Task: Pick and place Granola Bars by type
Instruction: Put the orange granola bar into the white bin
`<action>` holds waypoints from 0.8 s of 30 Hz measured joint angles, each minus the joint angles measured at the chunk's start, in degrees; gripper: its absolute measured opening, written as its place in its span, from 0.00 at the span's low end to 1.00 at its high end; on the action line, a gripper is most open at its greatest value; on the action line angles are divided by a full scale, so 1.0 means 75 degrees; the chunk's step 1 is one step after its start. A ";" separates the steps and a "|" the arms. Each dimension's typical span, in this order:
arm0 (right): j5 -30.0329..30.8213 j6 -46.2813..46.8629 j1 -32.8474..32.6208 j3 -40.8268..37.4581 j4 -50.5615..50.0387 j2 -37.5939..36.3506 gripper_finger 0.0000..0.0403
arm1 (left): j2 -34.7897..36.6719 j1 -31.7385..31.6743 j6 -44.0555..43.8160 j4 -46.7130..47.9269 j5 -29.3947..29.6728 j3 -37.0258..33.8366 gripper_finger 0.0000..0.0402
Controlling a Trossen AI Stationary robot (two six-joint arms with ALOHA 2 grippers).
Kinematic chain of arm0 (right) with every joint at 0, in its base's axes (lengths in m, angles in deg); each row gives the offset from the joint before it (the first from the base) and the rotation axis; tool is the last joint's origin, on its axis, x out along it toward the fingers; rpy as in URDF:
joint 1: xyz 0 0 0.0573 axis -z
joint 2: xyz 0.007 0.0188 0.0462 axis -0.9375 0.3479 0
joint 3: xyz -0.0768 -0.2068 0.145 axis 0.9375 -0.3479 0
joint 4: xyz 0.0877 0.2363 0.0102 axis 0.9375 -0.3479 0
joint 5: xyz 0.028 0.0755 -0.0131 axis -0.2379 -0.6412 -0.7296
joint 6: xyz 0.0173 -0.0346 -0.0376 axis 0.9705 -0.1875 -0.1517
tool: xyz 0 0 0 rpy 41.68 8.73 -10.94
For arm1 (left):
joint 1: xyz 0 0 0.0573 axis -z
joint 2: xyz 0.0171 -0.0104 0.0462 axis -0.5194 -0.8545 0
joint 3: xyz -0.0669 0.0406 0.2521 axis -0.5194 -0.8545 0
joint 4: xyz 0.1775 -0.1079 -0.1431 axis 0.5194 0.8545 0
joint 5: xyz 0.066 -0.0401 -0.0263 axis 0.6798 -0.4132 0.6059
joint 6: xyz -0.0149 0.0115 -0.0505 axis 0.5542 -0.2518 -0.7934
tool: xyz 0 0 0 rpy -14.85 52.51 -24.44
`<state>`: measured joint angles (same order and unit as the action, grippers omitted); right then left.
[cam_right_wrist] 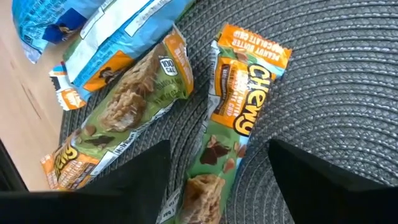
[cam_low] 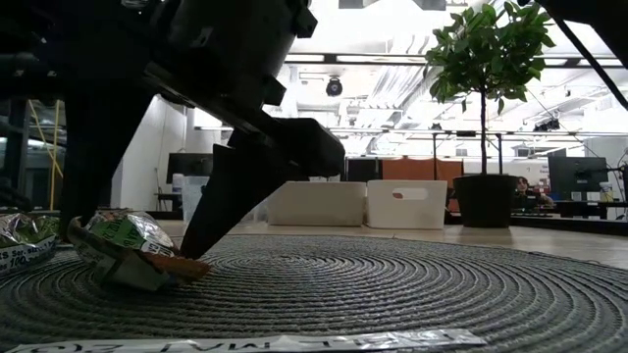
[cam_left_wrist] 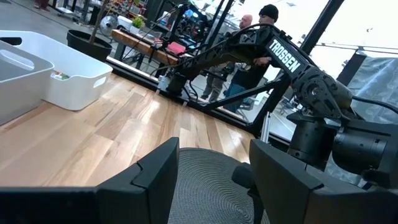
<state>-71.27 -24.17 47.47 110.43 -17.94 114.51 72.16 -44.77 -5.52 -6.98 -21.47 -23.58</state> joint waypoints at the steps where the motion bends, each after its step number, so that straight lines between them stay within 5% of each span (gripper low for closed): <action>1: 0.0003 0.0000 0.0000 0.0000 -0.0001 0.0001 0.65 | 0.0000 0.0000 0.0000 0.0000 -0.0001 0.0000 0.48; 24: -0.0199 0.0006 0.0020 -0.0003 0.0136 0.0061 0.32 | 0.0000 0.0000 0.0000 0.0003 0.0000 0.0000 0.48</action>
<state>-72.77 -24.12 47.61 110.40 -16.92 114.97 72.16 -44.77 -5.52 -6.96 -21.47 -23.58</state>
